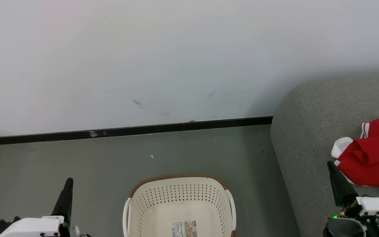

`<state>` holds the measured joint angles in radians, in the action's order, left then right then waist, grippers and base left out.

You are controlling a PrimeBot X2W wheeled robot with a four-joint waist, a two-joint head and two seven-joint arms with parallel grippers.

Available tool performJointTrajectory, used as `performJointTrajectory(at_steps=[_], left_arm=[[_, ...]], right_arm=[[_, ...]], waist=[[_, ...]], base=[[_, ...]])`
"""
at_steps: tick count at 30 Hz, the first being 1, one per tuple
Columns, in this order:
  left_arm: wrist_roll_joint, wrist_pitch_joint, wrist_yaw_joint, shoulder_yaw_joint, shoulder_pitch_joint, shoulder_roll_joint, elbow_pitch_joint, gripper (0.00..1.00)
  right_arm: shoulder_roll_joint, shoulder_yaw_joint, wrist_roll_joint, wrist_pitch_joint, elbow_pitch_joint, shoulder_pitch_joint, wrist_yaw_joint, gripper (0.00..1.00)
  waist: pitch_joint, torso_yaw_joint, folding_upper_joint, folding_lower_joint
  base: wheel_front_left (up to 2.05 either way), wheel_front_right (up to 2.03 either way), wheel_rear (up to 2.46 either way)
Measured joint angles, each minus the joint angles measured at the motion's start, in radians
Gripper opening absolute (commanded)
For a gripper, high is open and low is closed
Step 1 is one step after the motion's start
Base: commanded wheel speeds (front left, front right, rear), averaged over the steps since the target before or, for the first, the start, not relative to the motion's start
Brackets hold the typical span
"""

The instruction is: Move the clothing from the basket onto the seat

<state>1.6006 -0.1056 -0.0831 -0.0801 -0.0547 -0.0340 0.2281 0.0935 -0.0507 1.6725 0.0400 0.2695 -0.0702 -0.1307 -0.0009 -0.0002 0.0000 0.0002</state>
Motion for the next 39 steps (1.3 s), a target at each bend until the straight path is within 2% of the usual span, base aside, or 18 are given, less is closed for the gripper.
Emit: performJointTrajectory(at_steps=[39], left_arm=[[0.000, 0.000, 0.000, 0.000, 0.000, 0.000, 0.004, 0.00]], right_arm=[[0.001, 0.000, 0.000, 0.000, 0.000, 0.000, 0.000, 0.00]], waist=[[0.000, 0.000, 0.0000, -0.0001]], base=[[0.00, 0.00, 0.00]])
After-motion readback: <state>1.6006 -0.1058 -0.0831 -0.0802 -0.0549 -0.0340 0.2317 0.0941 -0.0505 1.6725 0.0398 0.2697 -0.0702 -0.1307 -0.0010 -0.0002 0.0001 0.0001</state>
